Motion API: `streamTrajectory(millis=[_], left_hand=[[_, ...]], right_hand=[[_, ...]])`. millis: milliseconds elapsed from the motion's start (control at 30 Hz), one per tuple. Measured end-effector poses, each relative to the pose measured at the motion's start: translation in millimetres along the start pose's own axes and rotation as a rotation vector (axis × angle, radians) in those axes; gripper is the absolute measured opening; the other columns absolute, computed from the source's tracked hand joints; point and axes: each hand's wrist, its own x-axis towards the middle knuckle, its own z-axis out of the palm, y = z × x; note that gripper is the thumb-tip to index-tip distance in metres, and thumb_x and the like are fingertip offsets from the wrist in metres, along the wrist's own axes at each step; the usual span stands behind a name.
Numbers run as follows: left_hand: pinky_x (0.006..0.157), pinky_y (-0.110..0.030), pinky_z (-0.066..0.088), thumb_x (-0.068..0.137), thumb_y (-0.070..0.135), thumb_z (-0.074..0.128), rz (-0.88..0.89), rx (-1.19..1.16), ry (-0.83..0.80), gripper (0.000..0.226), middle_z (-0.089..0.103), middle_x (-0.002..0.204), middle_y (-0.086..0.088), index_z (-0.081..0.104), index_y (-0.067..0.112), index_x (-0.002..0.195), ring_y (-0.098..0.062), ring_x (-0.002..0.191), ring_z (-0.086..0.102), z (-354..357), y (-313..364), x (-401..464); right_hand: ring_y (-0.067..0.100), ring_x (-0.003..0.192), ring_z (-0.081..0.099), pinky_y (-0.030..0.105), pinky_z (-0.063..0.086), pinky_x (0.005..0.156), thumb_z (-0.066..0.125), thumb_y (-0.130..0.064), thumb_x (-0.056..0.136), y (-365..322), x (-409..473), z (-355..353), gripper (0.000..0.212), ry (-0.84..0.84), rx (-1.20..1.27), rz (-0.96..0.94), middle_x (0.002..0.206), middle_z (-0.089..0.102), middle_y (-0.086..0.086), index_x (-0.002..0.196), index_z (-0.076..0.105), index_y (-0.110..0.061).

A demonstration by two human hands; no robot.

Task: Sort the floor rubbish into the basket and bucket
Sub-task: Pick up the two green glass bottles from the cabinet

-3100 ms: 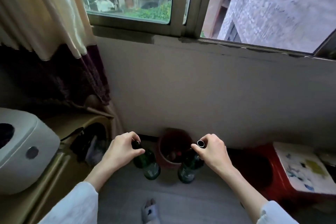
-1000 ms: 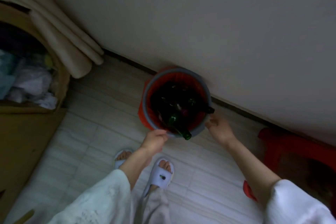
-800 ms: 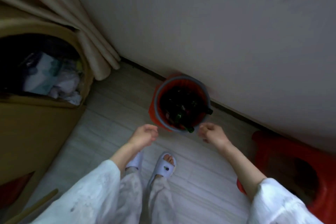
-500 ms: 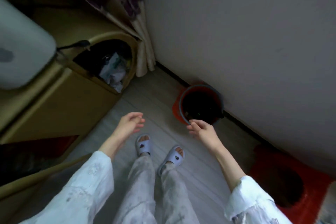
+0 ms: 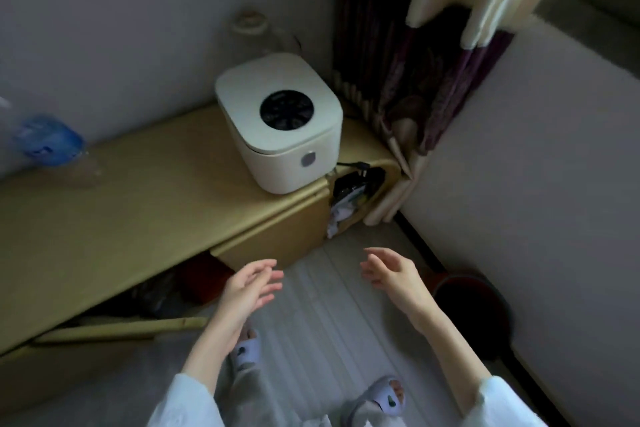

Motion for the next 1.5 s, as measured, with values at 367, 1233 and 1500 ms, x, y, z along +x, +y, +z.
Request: streamTrajectory(millis=[367,1233,1500], left_hand=[[0.072,-0.021,0.048,0.097,0.011,0.042,0.209,-0.050,0.172,0.017,0.064,0.097,-0.007,0.056,0.011,0.108,-0.018,0.086,0.061,-242.3,105.5,56.6],[0.070,-0.025,0.044,0.096,0.011,0.044,0.267,-0.306,0.435,0.020,0.065,0.086,-0.004,0.060,0.020,0.088,-0.018,0.077,0.060,-401.3,129.9,77.0],[0.071,-0.024,0.045,0.097,0.010,0.041,0.287,-0.168,0.299,0.024,0.065,0.087,-0.003,0.059,0.023,0.088,-0.017,0.077,0.060,-343.4,133.8,68.5]], right_hand=[[0.017,0.078,0.065,0.031,0.052,0.077,0.051,-0.012,0.095,-181.0,49.3,230.6,0.020,-0.205,-0.208,-0.218,0.089,0.068,0.006,0.112,0.061,-0.008],[0.032,0.105,0.055,0.040,0.047,0.083,0.054,-0.027,0.091,-372.6,122.5,498.1,0.038,-0.228,-1.107,-0.989,0.122,0.055,0.012,0.124,0.042,-0.012],[0.031,0.100,0.059,0.033,0.045,0.076,0.064,-0.028,0.084,-321.0,83.1,384.4,0.036,-0.061,-0.768,-0.761,0.111,0.065,0.007,0.114,0.052,-0.016]])
